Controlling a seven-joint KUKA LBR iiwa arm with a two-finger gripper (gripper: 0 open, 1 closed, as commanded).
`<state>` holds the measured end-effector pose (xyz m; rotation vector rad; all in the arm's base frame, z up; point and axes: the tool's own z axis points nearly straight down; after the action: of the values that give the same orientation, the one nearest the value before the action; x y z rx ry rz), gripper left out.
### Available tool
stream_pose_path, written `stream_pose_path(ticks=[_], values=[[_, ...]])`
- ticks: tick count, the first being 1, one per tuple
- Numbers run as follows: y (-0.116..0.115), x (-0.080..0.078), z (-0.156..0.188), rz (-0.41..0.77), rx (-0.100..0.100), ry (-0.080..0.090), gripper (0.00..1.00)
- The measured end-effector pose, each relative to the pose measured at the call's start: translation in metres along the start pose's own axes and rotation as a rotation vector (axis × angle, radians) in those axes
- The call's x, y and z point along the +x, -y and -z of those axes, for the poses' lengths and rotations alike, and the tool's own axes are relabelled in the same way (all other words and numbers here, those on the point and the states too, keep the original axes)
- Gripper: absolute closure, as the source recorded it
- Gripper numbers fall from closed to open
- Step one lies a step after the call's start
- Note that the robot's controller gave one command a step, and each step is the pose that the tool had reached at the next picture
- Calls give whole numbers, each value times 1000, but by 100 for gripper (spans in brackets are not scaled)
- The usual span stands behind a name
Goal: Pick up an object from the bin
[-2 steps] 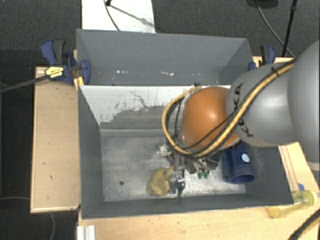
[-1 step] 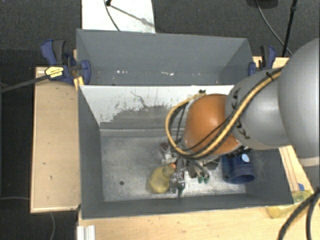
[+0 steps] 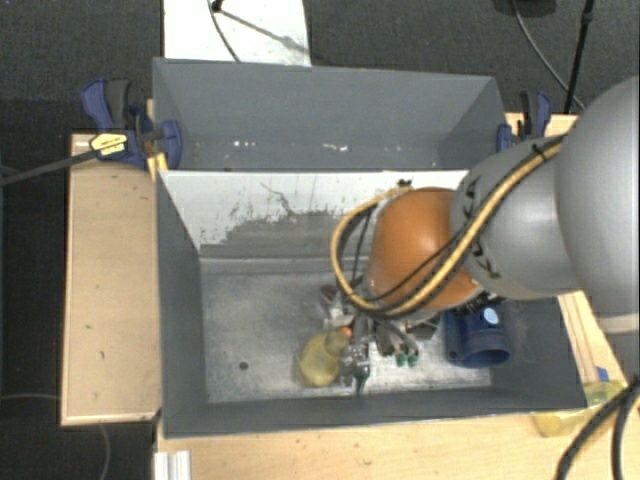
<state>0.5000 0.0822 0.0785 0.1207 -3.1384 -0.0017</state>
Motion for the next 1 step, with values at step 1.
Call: stream_pose_path(ticks=[1], values=[[-4, 17, 118, 17, 1, 2, 100]])
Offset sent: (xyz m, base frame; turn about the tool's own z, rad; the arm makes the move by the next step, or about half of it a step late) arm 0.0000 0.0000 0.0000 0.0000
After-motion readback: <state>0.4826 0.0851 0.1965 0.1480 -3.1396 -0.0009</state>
